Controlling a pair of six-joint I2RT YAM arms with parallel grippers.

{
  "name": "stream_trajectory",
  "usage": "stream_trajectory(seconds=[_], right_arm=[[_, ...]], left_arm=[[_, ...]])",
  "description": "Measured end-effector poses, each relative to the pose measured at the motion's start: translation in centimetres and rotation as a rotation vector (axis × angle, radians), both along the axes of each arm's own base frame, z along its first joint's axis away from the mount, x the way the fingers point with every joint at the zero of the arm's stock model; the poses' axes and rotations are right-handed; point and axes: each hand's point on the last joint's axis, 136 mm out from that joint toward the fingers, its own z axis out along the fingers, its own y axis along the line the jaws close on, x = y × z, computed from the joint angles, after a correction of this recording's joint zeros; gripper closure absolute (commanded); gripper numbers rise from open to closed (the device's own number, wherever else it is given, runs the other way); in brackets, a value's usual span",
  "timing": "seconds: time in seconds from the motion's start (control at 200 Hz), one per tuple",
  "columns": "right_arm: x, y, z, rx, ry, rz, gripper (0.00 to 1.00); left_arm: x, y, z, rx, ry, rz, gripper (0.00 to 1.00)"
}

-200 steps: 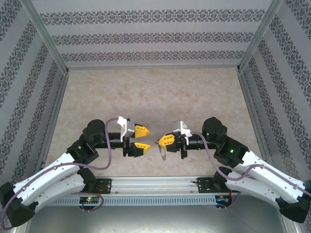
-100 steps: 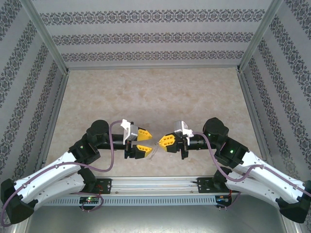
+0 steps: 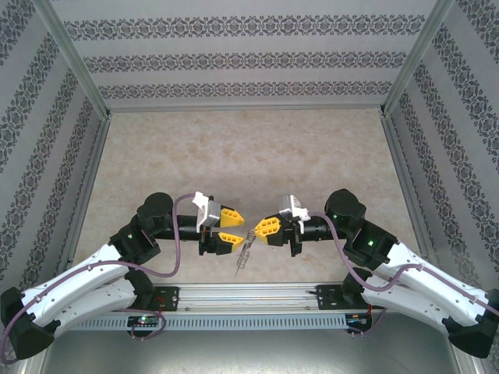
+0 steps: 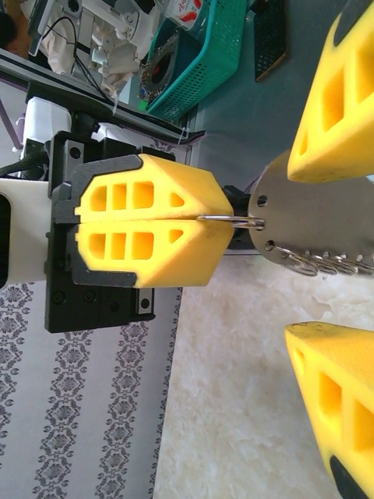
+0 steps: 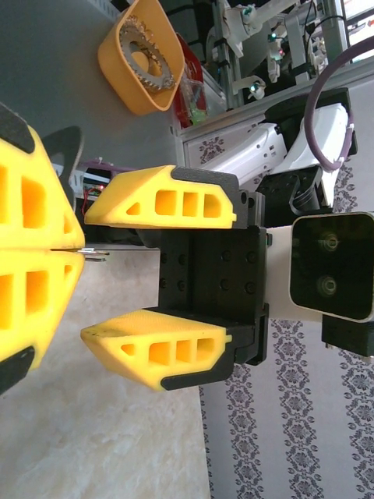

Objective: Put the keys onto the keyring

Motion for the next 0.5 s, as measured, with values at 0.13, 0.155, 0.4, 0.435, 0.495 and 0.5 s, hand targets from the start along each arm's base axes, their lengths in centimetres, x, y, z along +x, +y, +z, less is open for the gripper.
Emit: stream_trajectory(seconds=[0.13,0.155,0.4,0.435,0.495,0.5], right_arm=[[-0.1,0.0,0.0,0.000,0.000,0.003,1.00],[-0.1,0.0,0.0,0.000,0.000,0.003,1.00],[0.0,0.1,0.0,0.000,0.001,0.008,1.00],[-0.1,0.1,0.0,0.000,0.001,0.010,1.00],[-0.1,0.1,-0.1,0.000,0.001,0.011,1.00],[-0.1,0.1,-0.1,0.000,0.001,0.011,1.00]], left_arm=[[-0.2,-0.2,0.4,-0.011,-0.009,-0.012,0.53],[-0.2,-0.2,0.4,-0.012,-0.011,-0.013,0.54],[0.1,-0.8,0.0,-0.004,-0.002,-0.024,0.57],[0.1,-0.9,-0.1,-0.002,0.001,-0.027,0.58],[0.2,-1.0,-0.2,0.001,0.004,-0.027,0.59],[0.2,-1.0,-0.2,0.002,0.005,-0.027,0.59]])
